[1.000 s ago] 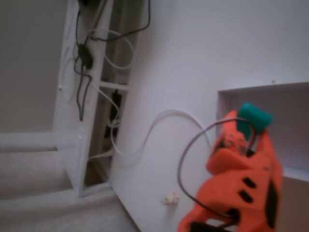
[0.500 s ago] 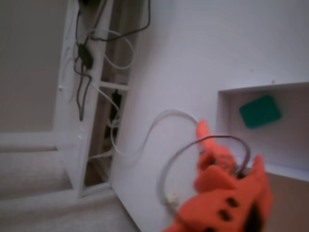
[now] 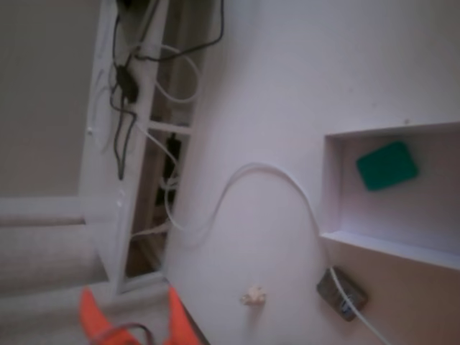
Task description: Grasp the green cube and put it in the bin.
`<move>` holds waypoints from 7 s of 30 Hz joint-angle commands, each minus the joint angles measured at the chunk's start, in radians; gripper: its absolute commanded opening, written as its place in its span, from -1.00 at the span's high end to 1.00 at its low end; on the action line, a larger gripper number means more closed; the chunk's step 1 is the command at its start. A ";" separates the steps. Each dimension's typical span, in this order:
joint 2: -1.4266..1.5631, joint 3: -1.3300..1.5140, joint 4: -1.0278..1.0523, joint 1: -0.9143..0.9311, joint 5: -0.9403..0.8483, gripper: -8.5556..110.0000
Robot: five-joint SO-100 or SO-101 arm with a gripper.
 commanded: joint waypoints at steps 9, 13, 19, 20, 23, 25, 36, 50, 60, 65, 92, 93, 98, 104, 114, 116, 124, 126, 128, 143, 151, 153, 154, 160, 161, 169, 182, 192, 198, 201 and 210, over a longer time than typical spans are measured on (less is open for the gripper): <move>0.641 0.586 0.324 -0.118 -0.106 0.14; 0.752 0.646 0.445 -0.137 -0.112 0.15; 0.775 0.713 0.437 -0.133 -0.127 0.21; 0.775 0.733 0.430 -0.130 -0.127 0.23; 0.775 0.753 0.422 -0.121 -0.133 0.43; 0.775 0.753 0.422 -0.121 -0.133 0.63; 0.775 0.755 0.422 -0.114 -0.126 1.00; 0.775 0.755 0.422 -0.115 -0.126 1.00; 0.775 0.755 0.422 -0.115 -0.126 1.00; 0.775 0.755 0.422 -0.115 -0.126 1.00; 0.775 0.755 0.422 -0.115 -0.126 1.00; 0.775 0.755 0.422 -0.115 -0.126 1.00; 0.775 0.755 0.422 -0.115 -0.126 1.00; 0.775 0.755 0.422 -0.115 -0.126 1.00; 0.775 0.755 0.422 -0.115 -0.126 1.00; 0.775 0.755 0.422 -0.115 -0.126 1.00; 0.775 0.755 0.422 -0.115 -0.126 1.00; 0.775 0.755 0.422 -0.115 -0.126 1.00; 0.775 0.755 0.422 -0.115 -0.126 1.00; 0.775 0.755 0.422 -0.115 -0.126 1.00; 0.775 0.755 0.422 -0.115 -0.126 1.00; 0.775 0.755 0.422 -0.115 -0.126 1.00; 0.775 0.755 0.422 -0.115 -0.126 1.00; 0.775 0.755 0.422 -0.115 -0.126 1.00; 0.775 0.755 0.422 -0.115 -0.126 1.00; 0.775 0.755 0.422 -0.115 -0.126 1.00; 0.775 0.755 0.422 -0.115 -0.126 1.00; 0.775 0.755 0.422 -0.115 -0.126 1.00; 0.775 0.755 0.422 -0.115 -0.126 1.00; 0.775 0.755 0.422 -0.115 -0.126 1.00; 0.775 0.755 0.422 -0.115 -0.126 1.00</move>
